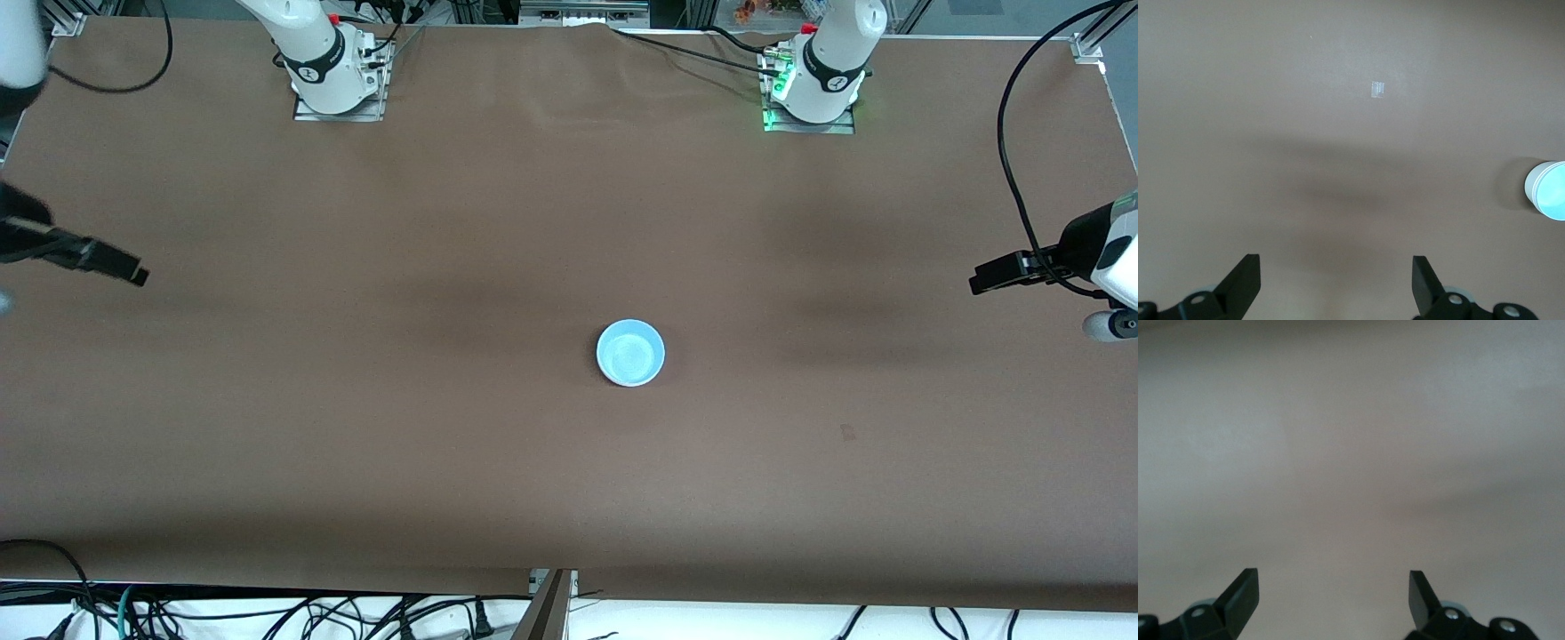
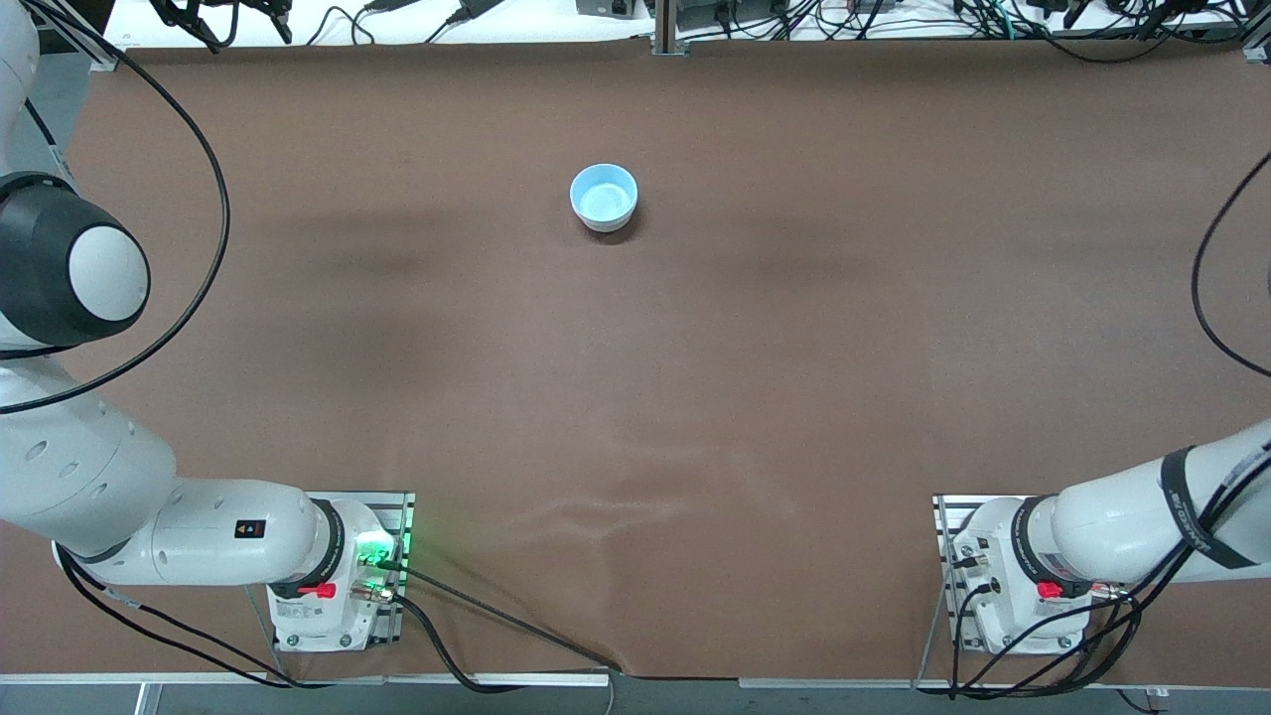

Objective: Stack pink and blue bowls on white bowl

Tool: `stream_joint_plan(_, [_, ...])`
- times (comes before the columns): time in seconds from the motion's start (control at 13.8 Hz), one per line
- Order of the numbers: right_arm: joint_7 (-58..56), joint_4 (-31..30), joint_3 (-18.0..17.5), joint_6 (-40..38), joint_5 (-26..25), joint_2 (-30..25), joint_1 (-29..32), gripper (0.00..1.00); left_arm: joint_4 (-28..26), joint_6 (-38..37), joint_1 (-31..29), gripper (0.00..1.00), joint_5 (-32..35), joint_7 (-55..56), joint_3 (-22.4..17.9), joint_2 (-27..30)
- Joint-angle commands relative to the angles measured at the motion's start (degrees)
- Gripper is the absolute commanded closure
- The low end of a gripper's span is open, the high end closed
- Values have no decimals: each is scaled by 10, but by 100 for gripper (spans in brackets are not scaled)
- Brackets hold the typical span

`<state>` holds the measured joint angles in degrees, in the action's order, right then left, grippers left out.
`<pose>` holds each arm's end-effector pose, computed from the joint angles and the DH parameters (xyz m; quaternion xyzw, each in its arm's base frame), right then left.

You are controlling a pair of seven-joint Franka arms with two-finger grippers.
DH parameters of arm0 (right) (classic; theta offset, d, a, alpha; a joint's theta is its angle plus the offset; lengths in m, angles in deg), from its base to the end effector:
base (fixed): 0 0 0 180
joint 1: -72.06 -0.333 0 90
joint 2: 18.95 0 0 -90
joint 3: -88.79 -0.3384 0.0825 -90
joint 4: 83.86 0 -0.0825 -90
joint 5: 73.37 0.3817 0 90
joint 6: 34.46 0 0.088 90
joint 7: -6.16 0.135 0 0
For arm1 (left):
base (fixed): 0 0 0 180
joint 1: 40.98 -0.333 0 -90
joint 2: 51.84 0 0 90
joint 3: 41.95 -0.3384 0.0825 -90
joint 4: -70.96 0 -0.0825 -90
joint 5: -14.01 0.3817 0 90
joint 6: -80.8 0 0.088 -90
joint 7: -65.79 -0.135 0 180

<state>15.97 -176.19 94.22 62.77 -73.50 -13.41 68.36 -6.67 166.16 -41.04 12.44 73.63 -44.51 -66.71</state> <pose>0.5904 -0.0158 0.5556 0.9949 -0.1002 -0.0050 0.0061 0.6217 0.0210 0.5599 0.9939 0.0903 -0.0624 0.0051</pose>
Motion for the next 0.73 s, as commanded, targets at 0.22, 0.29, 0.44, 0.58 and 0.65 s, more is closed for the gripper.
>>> stream_joint_plan(0.22, [-6,-63,-12,51,-6,-29,-3,1,19,-7,-2,0,10,-9,2,-9])
stream_joint_plan(0.29, [-7,-51,-11,49,-2,-23,0,1,19,-7,-2,0,10,-9,2,-9])
stream_joint_plan(0.44, [-1,-43,-10,50,-2,-14,-2,1,19,-7,-2,0,10,-9,2,-9])
stream_joint_plan(0.58, [-1,-43,-10,52,-2,-11,-2,1,19,-7,-2,0,10,-9,2,-9])
stream_joint_plan(0.65, [-3,-43,-10,52,-2,-11,-2,1,19,-7,-2,0,10,-9,2,-9])
